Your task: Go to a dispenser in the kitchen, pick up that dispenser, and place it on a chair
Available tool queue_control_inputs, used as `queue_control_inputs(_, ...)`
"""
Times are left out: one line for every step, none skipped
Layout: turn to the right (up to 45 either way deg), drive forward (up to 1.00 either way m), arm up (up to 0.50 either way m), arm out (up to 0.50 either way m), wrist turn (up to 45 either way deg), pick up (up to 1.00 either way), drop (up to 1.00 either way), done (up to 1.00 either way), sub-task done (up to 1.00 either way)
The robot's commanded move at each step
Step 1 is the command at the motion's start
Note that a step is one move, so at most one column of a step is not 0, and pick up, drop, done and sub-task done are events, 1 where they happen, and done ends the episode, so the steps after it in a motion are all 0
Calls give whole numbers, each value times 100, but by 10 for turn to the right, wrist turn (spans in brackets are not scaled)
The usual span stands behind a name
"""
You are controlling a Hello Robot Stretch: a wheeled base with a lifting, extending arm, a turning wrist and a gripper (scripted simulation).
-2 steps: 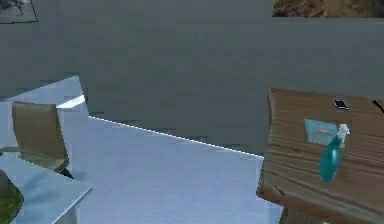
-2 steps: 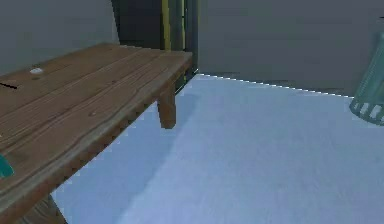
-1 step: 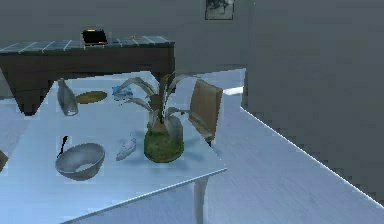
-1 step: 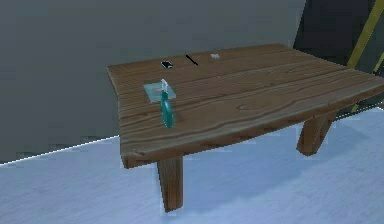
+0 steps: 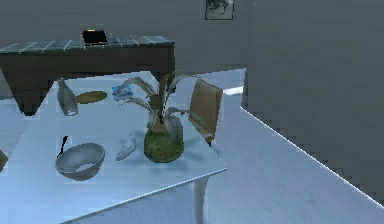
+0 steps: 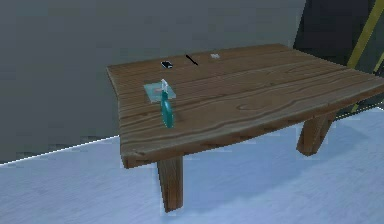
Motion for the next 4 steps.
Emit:
queue_control_inputs(0,0,38,0,0,0,0,0,0)
queue_control_inputs(0,0,0,48,0,0,0,0,0)
queue_control_inputs(0,0,0,0,450,0,0,0,0)
queue_control_inputs(0,0,0,0,450,0,0,0,0)
